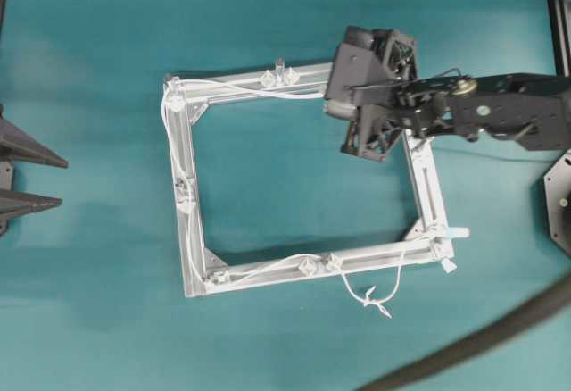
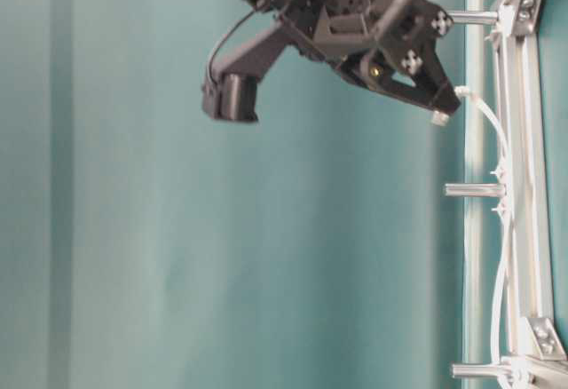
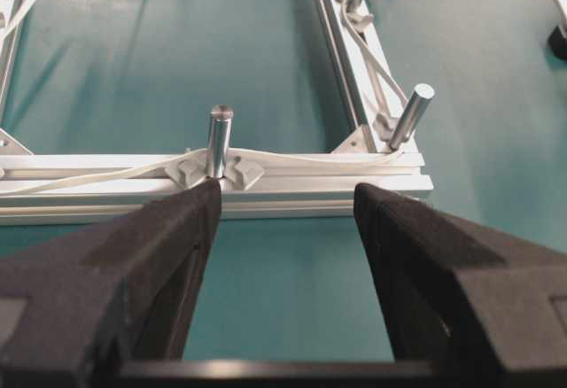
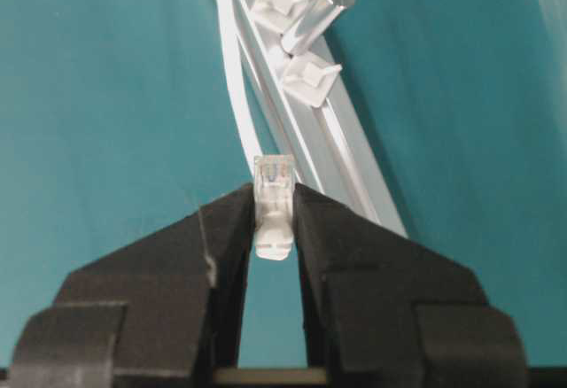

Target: Move the cable alternately left and right between 8 pins so it hooks onto each one.

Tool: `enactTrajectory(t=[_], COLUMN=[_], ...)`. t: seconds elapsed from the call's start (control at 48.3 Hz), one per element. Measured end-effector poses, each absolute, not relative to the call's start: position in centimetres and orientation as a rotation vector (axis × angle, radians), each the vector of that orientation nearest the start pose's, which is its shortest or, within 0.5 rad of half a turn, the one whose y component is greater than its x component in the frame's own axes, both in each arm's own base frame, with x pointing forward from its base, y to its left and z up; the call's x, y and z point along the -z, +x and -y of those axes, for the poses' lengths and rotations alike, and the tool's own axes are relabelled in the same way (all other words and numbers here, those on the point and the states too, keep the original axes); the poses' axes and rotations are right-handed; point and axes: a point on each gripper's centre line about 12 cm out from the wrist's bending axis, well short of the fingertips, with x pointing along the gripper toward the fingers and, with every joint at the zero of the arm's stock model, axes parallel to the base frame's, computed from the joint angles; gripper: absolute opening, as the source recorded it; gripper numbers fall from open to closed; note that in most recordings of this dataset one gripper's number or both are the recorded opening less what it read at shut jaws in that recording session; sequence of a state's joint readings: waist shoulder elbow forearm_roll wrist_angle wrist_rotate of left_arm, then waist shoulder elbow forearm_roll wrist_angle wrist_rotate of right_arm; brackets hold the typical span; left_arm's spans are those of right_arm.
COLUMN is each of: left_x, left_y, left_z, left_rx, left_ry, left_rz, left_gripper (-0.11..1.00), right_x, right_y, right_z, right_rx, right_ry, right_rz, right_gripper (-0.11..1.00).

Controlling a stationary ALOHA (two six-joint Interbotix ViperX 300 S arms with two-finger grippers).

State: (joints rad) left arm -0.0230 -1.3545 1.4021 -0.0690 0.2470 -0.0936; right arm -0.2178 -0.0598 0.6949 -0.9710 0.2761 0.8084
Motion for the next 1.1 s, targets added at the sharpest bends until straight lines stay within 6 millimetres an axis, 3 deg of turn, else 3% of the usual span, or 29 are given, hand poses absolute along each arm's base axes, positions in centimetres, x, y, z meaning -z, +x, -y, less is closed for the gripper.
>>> enactTrajectory(t=[0.31, 0.662, 1.097], left_x=[-20.1, -20.1, -20.1], left_y=[13.3, 13.2, 13.2], left_z=[0.5, 0.5, 0.5], left_rx=[0.016, 0.017, 0.017], left_ry=[-0.158, -0.157, -0.158], left_rz=[-0.297, -0.298, -0.298], left_gripper=[0.64, 0.64, 0.64], right_x=[-17.5, -19.0, -18.6], right_y=[32.2, 30.9, 29.2], right_z=[12.1, 10.2, 11.7], right_rx=[0.242, 0.080, 0.078], right_ry=[-0.150, -0.185, -0.156], right_rz=[-0.693, -0.550, -0.512], right_gripper=[0.15, 0.15, 0.15])
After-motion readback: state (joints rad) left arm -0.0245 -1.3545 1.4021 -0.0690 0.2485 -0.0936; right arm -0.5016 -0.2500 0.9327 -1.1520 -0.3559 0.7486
